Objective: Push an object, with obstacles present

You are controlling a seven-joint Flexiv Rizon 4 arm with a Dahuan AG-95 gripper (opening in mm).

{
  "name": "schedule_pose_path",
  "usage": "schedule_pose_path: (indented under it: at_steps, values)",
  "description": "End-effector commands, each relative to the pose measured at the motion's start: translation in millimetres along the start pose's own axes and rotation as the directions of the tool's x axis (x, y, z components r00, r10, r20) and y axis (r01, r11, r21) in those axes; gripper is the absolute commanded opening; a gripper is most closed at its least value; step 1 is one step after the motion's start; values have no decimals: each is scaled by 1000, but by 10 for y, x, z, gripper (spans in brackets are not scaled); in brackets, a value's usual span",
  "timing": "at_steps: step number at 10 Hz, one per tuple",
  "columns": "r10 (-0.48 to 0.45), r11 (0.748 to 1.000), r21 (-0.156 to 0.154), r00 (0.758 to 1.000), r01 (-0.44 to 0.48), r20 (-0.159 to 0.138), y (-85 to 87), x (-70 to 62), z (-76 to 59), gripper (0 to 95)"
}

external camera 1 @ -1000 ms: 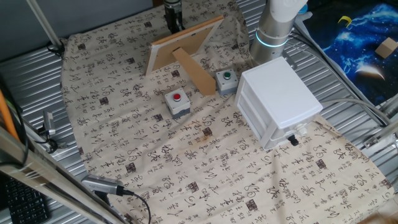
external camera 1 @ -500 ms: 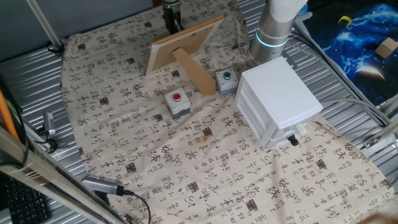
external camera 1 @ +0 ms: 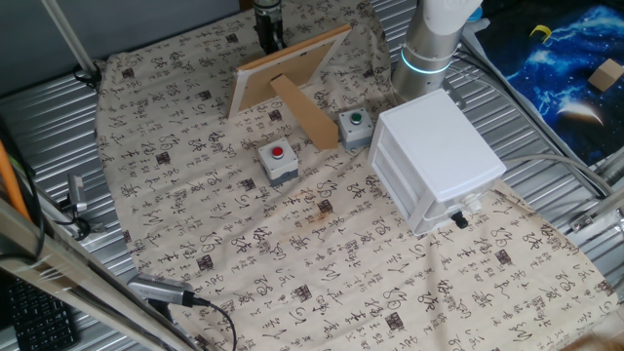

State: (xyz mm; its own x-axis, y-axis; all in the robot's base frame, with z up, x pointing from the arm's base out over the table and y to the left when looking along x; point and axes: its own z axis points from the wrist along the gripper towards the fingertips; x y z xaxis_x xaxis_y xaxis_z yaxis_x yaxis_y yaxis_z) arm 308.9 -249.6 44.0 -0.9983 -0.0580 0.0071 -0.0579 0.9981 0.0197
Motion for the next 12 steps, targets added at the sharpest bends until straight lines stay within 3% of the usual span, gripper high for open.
schedule_pose_path:
  at_steps: [1,5,12]
  values:
    - [-3,1000,-3,1000,3,-1,-33,-4,-4,0]
    - [-4,1000,-3,1000,4,-1,-55,-22,4,0]
    - [-19,1000,-4,1000,19,-3,-49,-170,-8,0]
